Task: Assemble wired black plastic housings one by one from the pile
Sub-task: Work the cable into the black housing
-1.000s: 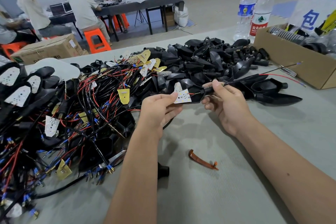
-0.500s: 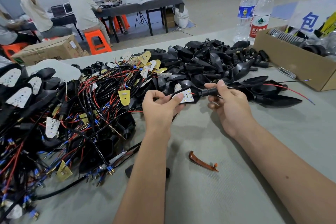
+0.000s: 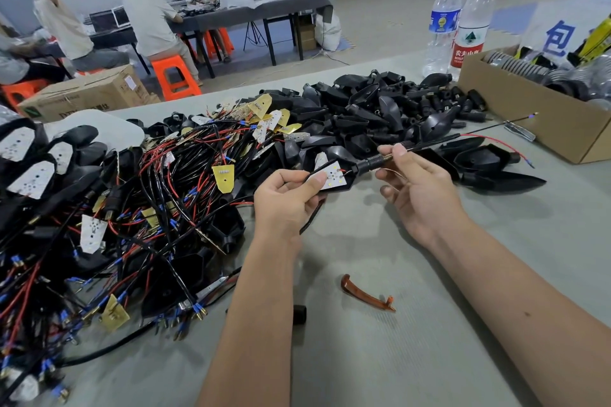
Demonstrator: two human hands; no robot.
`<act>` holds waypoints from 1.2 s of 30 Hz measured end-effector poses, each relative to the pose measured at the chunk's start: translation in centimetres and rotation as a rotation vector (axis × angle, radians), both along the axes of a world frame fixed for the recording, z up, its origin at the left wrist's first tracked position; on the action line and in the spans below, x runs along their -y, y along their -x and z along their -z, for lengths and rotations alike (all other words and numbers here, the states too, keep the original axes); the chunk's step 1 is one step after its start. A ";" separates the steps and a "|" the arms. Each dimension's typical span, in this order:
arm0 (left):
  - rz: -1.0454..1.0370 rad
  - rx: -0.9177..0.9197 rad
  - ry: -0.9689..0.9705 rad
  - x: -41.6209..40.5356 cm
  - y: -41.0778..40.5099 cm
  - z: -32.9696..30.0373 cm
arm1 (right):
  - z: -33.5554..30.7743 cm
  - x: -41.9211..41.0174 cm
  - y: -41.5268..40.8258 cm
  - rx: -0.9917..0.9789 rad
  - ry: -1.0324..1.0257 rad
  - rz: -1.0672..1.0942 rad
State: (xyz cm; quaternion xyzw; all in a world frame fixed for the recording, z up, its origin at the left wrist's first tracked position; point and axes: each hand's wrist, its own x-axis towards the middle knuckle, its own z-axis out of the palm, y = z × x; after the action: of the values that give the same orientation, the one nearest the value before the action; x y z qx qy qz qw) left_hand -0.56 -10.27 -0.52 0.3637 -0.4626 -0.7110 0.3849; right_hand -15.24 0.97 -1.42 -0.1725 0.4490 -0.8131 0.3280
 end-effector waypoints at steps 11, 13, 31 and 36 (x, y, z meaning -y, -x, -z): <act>0.135 -0.031 -0.068 0.0 -0.2 -0.7 | 0.4 0.4 -0.2 -0.070 -0.010 -0.016; 0.182 -0.048 -0.101 0.1 -0.6 -0.8 | 0.4 0.4 -0.1 -0.059 -0.009 -0.010; -0.038 0.073 0.141 1.5 -2.6 -1.9 | 0.3 0.3 0.2 -0.042 -0.119 0.052; -0.237 0.069 0.240 3.0 -4.5 -2.6 | 0.3 -0.3 -1.3 -1.110 -0.401 0.608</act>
State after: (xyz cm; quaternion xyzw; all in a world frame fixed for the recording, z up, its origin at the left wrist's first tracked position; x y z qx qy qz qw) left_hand 3.90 -13.28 2.11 0.3913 -0.5111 -0.5875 0.4905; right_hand -13.91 1.28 -1.68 -0.3669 0.7225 -0.5606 -0.1705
